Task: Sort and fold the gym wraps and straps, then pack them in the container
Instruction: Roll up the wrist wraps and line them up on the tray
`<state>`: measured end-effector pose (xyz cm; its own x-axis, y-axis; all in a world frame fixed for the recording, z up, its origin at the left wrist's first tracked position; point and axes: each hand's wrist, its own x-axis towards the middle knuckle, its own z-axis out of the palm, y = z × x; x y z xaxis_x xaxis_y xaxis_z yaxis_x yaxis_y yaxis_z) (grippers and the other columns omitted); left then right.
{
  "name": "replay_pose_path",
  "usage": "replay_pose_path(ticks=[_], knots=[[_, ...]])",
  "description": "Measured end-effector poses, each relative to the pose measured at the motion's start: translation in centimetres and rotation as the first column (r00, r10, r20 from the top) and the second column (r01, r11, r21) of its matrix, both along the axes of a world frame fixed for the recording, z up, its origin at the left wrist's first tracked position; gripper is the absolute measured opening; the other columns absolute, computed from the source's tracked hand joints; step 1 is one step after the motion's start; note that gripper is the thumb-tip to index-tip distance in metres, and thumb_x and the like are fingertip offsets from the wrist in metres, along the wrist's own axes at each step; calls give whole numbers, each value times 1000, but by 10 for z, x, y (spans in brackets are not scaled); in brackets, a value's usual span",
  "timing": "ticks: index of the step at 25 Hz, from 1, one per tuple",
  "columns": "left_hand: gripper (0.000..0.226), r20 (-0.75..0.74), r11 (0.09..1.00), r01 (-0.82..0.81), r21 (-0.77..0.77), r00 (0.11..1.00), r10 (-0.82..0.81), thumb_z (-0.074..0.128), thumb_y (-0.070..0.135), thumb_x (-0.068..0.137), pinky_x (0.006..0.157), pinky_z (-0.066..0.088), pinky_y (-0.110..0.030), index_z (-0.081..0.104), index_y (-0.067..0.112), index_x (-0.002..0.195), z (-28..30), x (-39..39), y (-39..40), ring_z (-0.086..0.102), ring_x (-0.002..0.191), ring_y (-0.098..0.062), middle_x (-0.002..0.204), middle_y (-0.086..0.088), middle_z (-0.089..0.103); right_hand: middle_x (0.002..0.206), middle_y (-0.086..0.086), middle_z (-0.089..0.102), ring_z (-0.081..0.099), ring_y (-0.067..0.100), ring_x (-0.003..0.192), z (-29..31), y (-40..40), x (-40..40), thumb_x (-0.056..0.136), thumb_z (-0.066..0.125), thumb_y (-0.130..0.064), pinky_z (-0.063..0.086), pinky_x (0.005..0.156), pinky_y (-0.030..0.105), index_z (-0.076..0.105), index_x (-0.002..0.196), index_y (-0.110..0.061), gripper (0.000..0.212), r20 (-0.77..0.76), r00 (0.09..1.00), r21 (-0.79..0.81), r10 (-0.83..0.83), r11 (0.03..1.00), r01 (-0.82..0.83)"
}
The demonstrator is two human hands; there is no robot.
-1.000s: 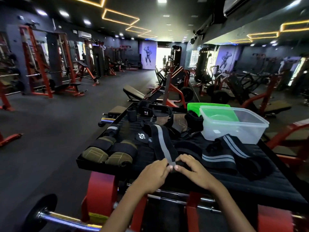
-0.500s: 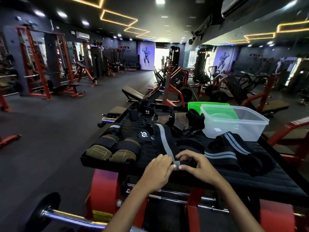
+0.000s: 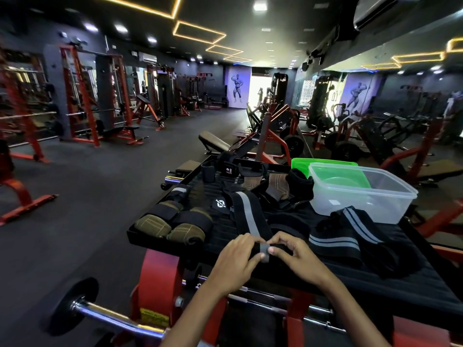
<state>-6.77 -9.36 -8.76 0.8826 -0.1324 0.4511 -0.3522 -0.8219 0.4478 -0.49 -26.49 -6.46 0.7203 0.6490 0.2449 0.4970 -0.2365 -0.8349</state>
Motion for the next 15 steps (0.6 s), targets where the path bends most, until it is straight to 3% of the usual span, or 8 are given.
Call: replay_pose_path(ticks=[1,3,5,7,9,11,13,15], knots=[[48,-4,1000,-26,15,1000,26,30,52,88,84,35,-23,50,18,114,0,0,0,48,98,-12,105,4,53,85,-10,64,59,2,87,1,0,-2,91,58,-19,43,82,18,61,88,-21,4,36,999,-25,3,1000,-2],[37,-7,999,-42,29,999,43,38,46,93,81,32,-21,50,14,108,2,-1,1,46,95,-14,99,4,49,88,-12,57,52,1,87,0,-1,-6,92,52,-37,40,79,20,55,91,-28,10,263,965,-173,-22,982,70],[22,-25,999,-11,37,1000,12,43,37,96,78,28,-19,47,16,101,8,-3,3,40,89,-10,93,7,42,89,-14,45,40,2,85,-2,-2,-10,93,31,-54,34,77,20,48,92,-26,33,572,820,-314,25,930,191],[20,-29,997,13,76,1000,-11,43,37,96,77,29,-21,43,17,96,13,-8,5,38,87,-9,92,7,41,84,-14,35,31,5,80,0,-2,-15,95,14,-57,30,74,22,41,83,-24,45,717,693,-351,66,895,277],[32,-9,998,23,54,1000,-22,38,45,94,84,33,-21,47,16,104,13,-13,4,41,93,-9,98,6,45,78,-15,31,27,5,77,4,-1,-19,91,5,-63,27,75,23,32,78,-27,47,692,717,-386,88,884,265],[41,3,999,36,-28,999,-35,31,50,91,88,33,-17,49,19,111,13,-19,1,42,98,-5,100,10,46,75,-17,33,32,5,79,9,0,-19,87,11,-66,27,75,22,30,74,-34,40,551,827,-405,110,902,149],[24,6,985,40,-166,999,-40,36,45,95,82,32,-11,49,28,104,13,-24,-4,43,93,4,94,16,47,80,-20,43,41,-1,85,12,1,-18,88,25,-61,33,76,20,39,80,-40,27,471,879,-278,73,958,69],[10,-45,947,33,-321,998,-51,42,33,98,74,34,-9,49,34,91,15,-28,-5,47,83,7,84,18,51,92,-19,52,49,0,94,11,2,-20,88,35,-54,39,81,19,51,95,-33,27,446,895,-129,14,990,49]])
